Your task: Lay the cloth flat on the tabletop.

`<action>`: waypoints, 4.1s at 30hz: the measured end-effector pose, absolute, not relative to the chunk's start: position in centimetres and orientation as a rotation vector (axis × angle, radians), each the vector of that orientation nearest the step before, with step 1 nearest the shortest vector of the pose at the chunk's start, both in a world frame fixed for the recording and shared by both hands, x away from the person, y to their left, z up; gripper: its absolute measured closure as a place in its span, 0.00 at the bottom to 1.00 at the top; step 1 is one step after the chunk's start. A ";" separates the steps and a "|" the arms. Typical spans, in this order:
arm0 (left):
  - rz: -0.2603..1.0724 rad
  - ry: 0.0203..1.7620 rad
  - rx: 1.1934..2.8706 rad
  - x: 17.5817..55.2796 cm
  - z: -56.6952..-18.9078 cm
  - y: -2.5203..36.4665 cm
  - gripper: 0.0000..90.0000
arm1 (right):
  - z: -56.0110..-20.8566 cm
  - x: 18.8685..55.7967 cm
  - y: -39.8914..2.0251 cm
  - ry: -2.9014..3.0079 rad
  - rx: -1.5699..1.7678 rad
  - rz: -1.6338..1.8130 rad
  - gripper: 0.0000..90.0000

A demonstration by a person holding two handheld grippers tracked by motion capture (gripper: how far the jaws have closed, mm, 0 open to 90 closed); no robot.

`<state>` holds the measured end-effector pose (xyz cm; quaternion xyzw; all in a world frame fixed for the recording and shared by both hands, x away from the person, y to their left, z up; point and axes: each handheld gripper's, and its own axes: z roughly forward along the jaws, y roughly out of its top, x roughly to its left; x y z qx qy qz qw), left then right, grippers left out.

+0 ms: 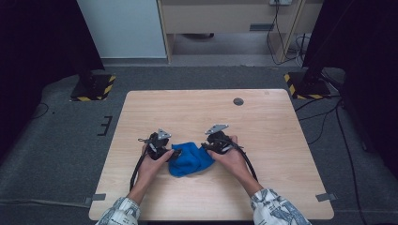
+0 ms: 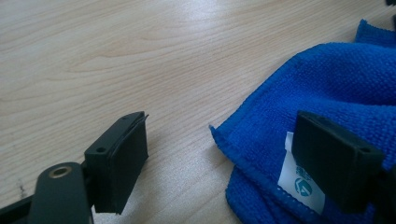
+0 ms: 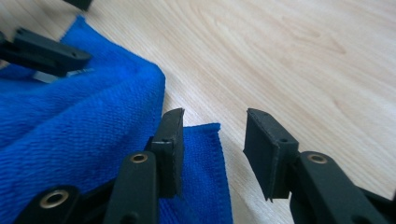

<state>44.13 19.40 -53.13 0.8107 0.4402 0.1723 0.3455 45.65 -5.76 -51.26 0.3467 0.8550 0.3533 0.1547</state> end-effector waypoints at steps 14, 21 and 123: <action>0.307 1.012 2.116 43.4 -52.8 19.2 0.78 | -52.1 45.9 -5.5 2.498 0.984 1.013 0.99; 0.374 1.003 2.104 43.1 -51.9 19.7 0.96 | -50.9 45.4 -6.6 2.466 0.959 1.041 1.00; 0.516 1.203 1.906 43.3 -51.2 24.3 0.96 | -52.2 47.2 -11.2 2.337 1.203 0.986 1.00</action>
